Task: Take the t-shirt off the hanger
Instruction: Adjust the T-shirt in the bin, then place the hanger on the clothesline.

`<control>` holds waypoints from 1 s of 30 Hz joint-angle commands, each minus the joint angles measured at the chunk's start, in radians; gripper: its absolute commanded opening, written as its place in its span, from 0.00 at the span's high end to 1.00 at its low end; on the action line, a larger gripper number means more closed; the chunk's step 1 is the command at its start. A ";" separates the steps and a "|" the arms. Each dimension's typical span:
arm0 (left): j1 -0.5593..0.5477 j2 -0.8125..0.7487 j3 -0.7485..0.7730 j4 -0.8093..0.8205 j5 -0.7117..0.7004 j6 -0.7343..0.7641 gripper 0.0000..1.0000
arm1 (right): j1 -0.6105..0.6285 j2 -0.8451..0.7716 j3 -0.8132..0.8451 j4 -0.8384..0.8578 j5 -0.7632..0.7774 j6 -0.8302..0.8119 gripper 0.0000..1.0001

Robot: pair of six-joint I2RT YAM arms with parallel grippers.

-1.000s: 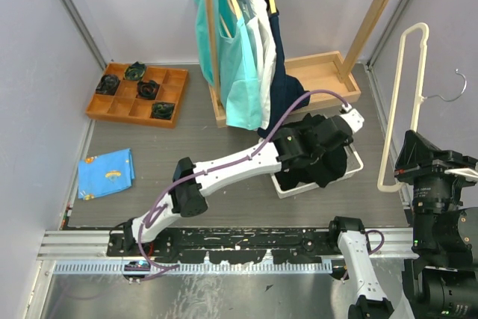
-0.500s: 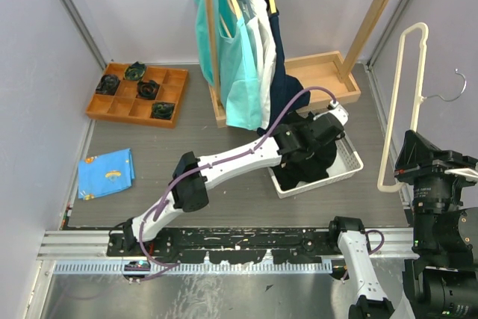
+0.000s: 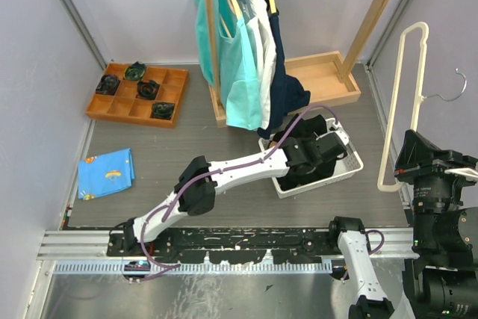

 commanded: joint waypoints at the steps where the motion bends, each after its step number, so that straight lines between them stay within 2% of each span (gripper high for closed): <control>1: 0.001 -0.042 0.056 -0.072 0.038 -0.027 0.80 | 0.006 0.020 -0.021 0.105 -0.007 0.017 0.99; 3: 0.001 -0.084 0.067 -0.095 0.037 -0.026 0.41 | 0.006 0.018 -0.043 0.130 -0.011 0.030 0.99; 4: 0.004 -0.107 0.074 -0.110 0.036 -0.030 0.28 | 0.006 0.018 -0.053 0.143 -0.011 0.033 0.99; 6: 0.008 -0.155 0.090 -0.142 0.033 -0.043 0.17 | 0.005 0.020 -0.070 0.165 -0.011 0.037 0.99; 13: 0.011 -0.376 0.072 -0.215 0.083 -0.107 0.13 | 0.006 0.071 -0.120 0.254 -0.031 0.037 0.99; 16: 0.011 -0.512 -0.036 -0.143 0.170 -0.121 0.09 | 0.006 0.126 -0.118 0.299 -0.058 0.037 0.99; 21: 0.012 -0.731 -0.231 -0.018 0.279 -0.175 0.09 | 0.006 0.264 -0.054 0.337 -0.120 0.071 0.99; 26: 0.012 -0.917 -0.384 0.052 0.263 -0.206 0.09 | 0.006 0.413 0.028 0.361 -0.187 0.082 0.99; 30: 0.011 -1.014 -0.445 0.036 0.216 -0.214 0.09 | 0.006 0.499 0.079 0.381 -0.219 0.082 0.99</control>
